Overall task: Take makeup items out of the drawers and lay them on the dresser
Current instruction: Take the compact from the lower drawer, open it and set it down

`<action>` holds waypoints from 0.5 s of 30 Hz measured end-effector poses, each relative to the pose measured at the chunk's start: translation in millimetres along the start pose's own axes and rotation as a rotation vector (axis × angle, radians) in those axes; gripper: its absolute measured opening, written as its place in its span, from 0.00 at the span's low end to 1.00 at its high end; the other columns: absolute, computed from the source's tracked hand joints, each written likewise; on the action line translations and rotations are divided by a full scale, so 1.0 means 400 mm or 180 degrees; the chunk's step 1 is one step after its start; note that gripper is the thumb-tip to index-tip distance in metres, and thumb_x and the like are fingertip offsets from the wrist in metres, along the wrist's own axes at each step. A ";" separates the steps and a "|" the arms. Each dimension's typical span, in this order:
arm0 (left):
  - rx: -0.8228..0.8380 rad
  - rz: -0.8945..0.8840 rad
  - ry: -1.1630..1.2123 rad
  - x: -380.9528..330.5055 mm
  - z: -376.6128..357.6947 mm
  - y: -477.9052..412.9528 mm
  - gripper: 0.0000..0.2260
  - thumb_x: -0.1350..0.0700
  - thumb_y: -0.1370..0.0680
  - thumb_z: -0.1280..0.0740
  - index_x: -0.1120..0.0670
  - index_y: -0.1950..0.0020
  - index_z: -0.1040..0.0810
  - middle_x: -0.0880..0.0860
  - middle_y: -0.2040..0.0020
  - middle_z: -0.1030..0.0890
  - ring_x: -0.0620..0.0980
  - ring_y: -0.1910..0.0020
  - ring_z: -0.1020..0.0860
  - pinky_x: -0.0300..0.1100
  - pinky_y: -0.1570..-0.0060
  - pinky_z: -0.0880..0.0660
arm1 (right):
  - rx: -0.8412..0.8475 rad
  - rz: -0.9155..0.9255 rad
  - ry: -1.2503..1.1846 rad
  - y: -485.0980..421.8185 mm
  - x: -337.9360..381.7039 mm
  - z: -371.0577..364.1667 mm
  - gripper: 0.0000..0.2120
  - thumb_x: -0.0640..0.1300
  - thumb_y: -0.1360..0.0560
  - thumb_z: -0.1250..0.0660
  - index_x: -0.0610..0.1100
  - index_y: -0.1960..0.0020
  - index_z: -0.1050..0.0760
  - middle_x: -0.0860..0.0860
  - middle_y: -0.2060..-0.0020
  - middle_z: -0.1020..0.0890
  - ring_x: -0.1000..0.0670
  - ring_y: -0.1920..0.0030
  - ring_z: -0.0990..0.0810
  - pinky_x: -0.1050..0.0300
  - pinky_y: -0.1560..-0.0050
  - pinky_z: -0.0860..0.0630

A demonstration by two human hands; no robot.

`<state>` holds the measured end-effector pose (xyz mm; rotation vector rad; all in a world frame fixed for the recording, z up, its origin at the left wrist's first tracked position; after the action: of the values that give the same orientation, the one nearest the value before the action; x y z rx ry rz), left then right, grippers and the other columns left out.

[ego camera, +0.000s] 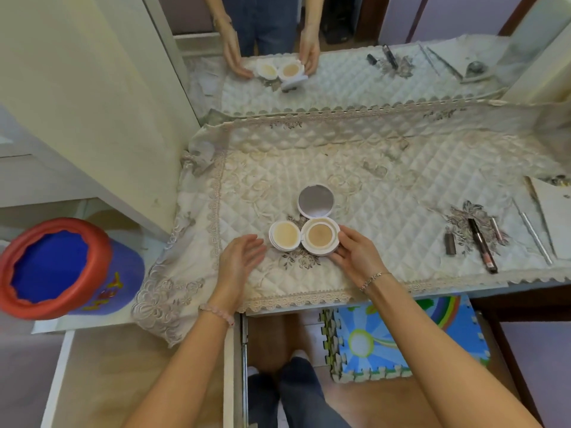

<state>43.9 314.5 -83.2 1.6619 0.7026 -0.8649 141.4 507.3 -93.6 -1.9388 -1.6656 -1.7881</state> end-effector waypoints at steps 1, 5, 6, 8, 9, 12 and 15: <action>-0.0099 -0.0234 -0.0417 0.001 0.003 0.002 0.09 0.58 0.20 0.41 0.60 0.45 0.24 0.58 0.49 0.20 0.56 0.46 0.21 0.43 0.46 0.25 | -0.0047 0.0038 0.0061 -0.001 -0.004 -0.001 0.09 0.38 0.21 0.43 0.40 0.44 0.26 0.44 0.52 0.18 0.48 0.51 0.18 0.54 0.53 0.18; -0.0090 -0.1613 -0.2790 0.017 0.029 0.000 0.12 0.58 0.22 0.37 0.56 0.40 0.25 0.53 0.43 0.22 0.50 0.43 0.26 0.42 0.41 0.30 | -0.0255 0.0198 0.0342 -0.004 -0.014 -0.002 0.11 0.37 0.22 0.40 0.38 0.41 0.26 0.44 0.52 0.18 0.48 0.52 0.18 0.59 0.56 0.18; -0.0013 -0.1903 -0.3220 0.024 0.035 -0.005 0.14 0.57 0.23 0.37 0.57 0.37 0.26 0.54 0.41 0.23 0.51 0.41 0.27 0.43 0.39 0.33 | -0.0286 0.0243 0.0406 -0.005 -0.016 -0.001 0.11 0.37 0.22 0.40 0.38 0.41 0.26 0.43 0.52 0.18 0.48 0.51 0.18 0.58 0.55 0.18; 0.0114 -0.2218 -0.3915 0.037 0.048 -0.018 0.20 0.53 0.24 0.38 0.58 0.33 0.30 0.56 0.35 0.26 0.54 0.35 0.31 0.45 0.35 0.37 | -0.0348 0.0340 0.0525 -0.004 -0.017 -0.002 0.12 0.37 0.22 0.39 0.38 0.40 0.26 0.43 0.50 0.18 0.46 0.50 0.18 0.57 0.52 0.19; 0.0140 -0.2271 -0.4194 0.043 0.054 -0.023 0.23 0.50 0.24 0.40 0.57 0.31 0.32 0.56 0.33 0.28 0.55 0.32 0.33 0.48 0.32 0.39 | -0.0383 0.0395 0.0602 -0.003 -0.017 -0.003 0.12 0.37 0.22 0.39 0.38 0.40 0.26 0.42 0.50 0.19 0.46 0.49 0.19 0.58 0.53 0.19; 0.0215 -0.2247 -0.4814 0.061 0.072 -0.032 0.29 0.41 0.24 0.47 0.55 0.27 0.38 0.55 0.27 0.36 0.54 0.27 0.40 0.51 0.28 0.45 | -0.0425 0.0559 0.0816 -0.001 -0.015 -0.004 0.13 0.37 0.22 0.40 0.37 0.39 0.25 0.42 0.48 0.20 0.46 0.48 0.20 0.65 0.56 0.19; 0.0296 -0.2231 -0.5126 0.075 0.083 -0.037 0.32 0.37 0.25 0.51 0.53 0.26 0.41 0.54 0.25 0.40 0.53 0.26 0.44 0.51 0.28 0.50 | -0.0425 0.0600 0.0919 -0.001 -0.017 -0.005 0.14 0.38 0.21 0.41 0.36 0.37 0.27 0.41 0.46 0.20 0.46 0.46 0.20 0.63 0.52 0.20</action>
<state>42.6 286.6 -121.1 0.3029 0.0186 -2.2709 141.4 501.8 -98.1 -1.7127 -1.2618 -2.0311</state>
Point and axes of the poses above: each hand's wrist, its own y-axis away from the middle knuckle, its own z-axis out of the back of the hand, x = y × z, the point moved 1 cm from there along -y, towards the middle knuckle
